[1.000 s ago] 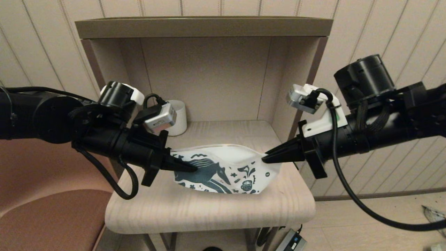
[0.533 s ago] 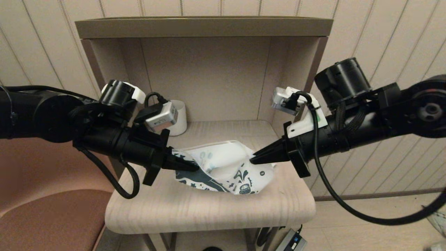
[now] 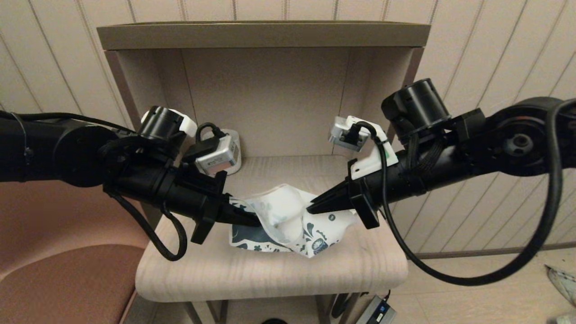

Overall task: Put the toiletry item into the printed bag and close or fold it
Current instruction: Open the storage bag

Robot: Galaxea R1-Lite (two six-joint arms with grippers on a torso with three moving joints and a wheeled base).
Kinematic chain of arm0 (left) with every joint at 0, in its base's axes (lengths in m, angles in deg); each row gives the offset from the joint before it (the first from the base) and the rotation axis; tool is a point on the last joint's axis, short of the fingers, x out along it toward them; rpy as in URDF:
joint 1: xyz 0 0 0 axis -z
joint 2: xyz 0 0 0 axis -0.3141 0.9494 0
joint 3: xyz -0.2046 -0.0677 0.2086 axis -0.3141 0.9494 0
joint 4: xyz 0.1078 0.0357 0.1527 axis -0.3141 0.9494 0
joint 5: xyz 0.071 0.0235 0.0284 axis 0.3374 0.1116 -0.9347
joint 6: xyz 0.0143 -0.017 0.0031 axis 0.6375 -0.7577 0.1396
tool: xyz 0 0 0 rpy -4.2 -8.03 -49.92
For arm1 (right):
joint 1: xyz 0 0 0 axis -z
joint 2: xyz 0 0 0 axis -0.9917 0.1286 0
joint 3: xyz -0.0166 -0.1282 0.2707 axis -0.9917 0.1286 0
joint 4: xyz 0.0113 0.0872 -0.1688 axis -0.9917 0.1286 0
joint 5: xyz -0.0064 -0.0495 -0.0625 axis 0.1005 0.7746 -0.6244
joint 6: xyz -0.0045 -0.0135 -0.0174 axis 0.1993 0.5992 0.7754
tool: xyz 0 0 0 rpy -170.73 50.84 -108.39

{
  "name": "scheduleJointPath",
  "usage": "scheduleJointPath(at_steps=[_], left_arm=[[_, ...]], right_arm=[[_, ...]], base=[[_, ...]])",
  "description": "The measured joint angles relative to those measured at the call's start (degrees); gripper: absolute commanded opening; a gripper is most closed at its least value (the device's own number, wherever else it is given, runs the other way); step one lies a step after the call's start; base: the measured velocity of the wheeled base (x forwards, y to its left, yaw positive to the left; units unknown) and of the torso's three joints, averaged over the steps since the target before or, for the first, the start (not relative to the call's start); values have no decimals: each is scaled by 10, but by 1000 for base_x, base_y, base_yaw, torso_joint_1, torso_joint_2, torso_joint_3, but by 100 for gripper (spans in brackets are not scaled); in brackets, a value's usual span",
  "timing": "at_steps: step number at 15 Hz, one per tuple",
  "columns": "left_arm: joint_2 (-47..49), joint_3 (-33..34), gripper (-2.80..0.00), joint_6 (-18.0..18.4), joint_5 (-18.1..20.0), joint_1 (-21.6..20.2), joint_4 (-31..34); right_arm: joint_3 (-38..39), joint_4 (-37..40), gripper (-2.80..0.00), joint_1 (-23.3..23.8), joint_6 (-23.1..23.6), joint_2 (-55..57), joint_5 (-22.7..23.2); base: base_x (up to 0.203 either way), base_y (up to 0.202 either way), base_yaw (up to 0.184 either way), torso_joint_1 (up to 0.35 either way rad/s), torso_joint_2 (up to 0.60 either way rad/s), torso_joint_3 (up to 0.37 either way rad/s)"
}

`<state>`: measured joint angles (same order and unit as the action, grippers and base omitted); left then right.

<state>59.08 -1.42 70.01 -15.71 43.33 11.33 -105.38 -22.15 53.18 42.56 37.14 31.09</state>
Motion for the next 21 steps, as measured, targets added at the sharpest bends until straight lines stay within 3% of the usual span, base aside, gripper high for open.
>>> scheduleJointPath(at_steps=[7, 8, 9, 10, 21], left_arm=[[-4, 9, -280, 0, -2, -2, 0], [-5, 9, -280, 0, -2, -2, 0], [-5, 9, -280, 0, -2, -1, 0], [-5, 10, -280, 0, -2, -1, 0], [-7, 17, -280, 1, -3, -4, -1]], right_arm=[[30, 2, -280, 35, 0, -40, -1], [35, -5, 0, 34, 0, -43, -1], [37, -13, -8, 33, 0, -45, -1], [38, -14, -280, 32, 0, -45, -1], [35, -15, -280, 56, 0, -65, 1]], base=[[0, 0, 0, 0, 0, 0], [0, 0, 0, 0, 0, 0], [0, 0, 0, 0, 0, 0], [0, 0, 0, 0, 0, 0], [0, 0, 0, 0, 0, 0]])
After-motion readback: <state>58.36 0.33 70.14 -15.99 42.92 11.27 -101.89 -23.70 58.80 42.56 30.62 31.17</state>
